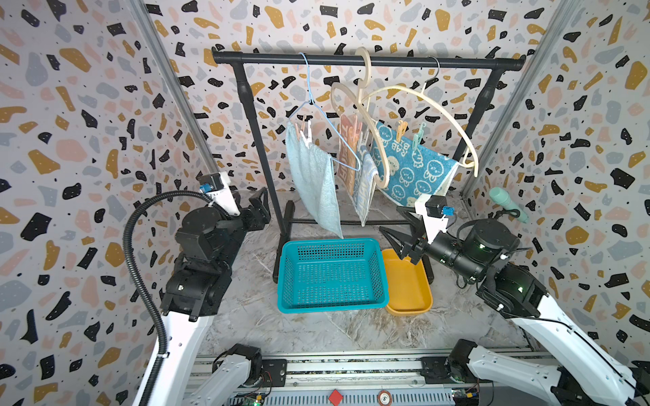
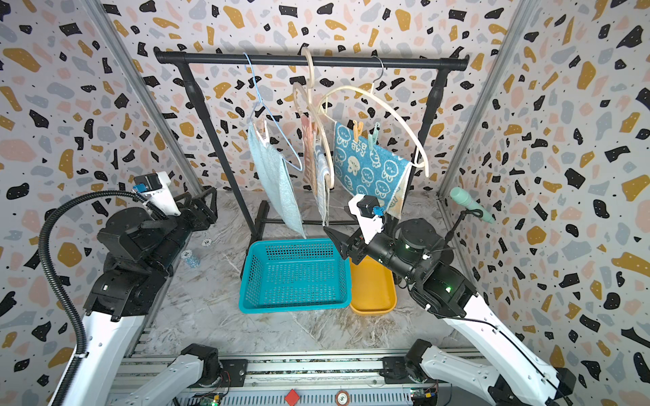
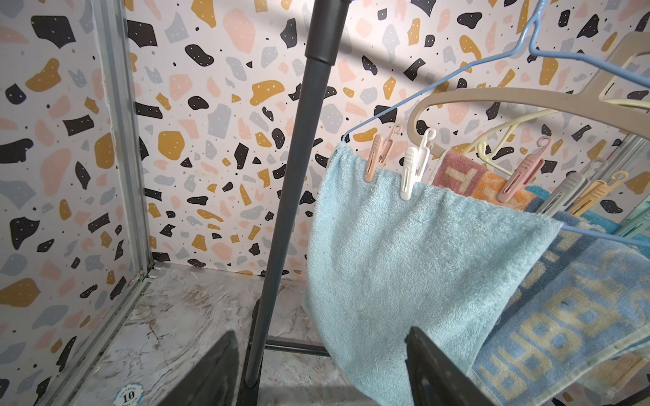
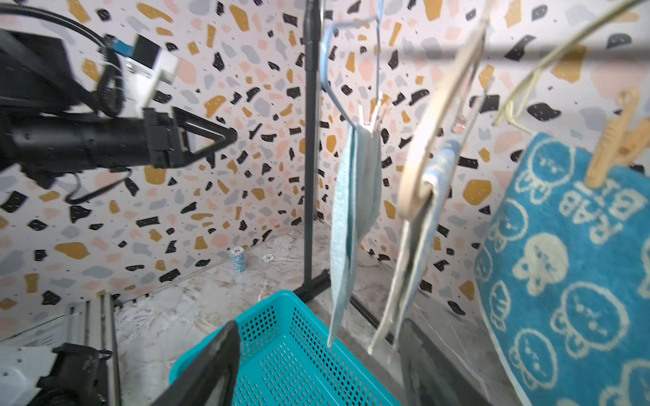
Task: Remove the clothespins securing towels to the hanger
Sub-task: Pick up the hanger from the clothesline.
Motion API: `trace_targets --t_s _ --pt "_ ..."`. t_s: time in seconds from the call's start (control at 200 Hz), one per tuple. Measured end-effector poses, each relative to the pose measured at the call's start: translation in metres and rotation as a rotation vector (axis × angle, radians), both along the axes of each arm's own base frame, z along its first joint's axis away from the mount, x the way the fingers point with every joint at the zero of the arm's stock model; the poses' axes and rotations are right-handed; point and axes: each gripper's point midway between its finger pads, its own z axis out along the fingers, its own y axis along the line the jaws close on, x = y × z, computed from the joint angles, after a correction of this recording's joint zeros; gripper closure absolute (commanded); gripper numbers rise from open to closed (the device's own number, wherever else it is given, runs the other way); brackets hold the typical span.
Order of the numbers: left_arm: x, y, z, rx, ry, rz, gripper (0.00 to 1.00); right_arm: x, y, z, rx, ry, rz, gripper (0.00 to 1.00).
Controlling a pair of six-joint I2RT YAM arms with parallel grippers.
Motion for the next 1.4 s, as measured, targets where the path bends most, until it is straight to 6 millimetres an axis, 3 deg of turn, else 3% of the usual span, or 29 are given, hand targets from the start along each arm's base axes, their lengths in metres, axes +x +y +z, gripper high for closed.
trace_targets --t_s 0.14,0.245,0.546,0.671,0.841,1.021,1.402 --pt "0.006 -0.002 0.009 0.004 0.018 -0.006 0.27 -0.017 0.021 0.033 0.004 -0.046 0.063 0.27" --pt "0.011 -0.004 0.016 0.005 0.023 -0.006 0.27 -0.018 0.033 0.053 0.011 -0.067 0.076 0.26" --pt "0.027 -0.013 0.046 -0.001 0.008 -0.04 0.27 0.009 0.057 0.124 0.095 -0.122 0.011 0.32" --pt "0.03 -0.019 0.053 -0.006 0.004 -0.069 0.27 0.021 0.07 0.142 0.118 -0.137 -0.01 0.34" --pt "0.032 -0.022 0.059 -0.007 -0.001 -0.083 0.26 0.037 0.091 0.146 0.115 -0.134 -0.024 0.35" --pt "0.028 -0.024 0.068 -0.01 -0.02 -0.102 0.26 0.055 0.109 0.131 0.074 -0.123 -0.059 0.39" --pt "0.026 -0.03 0.067 -0.012 -0.018 -0.141 0.26 0.072 0.106 0.12 0.03 -0.125 -0.152 0.51"
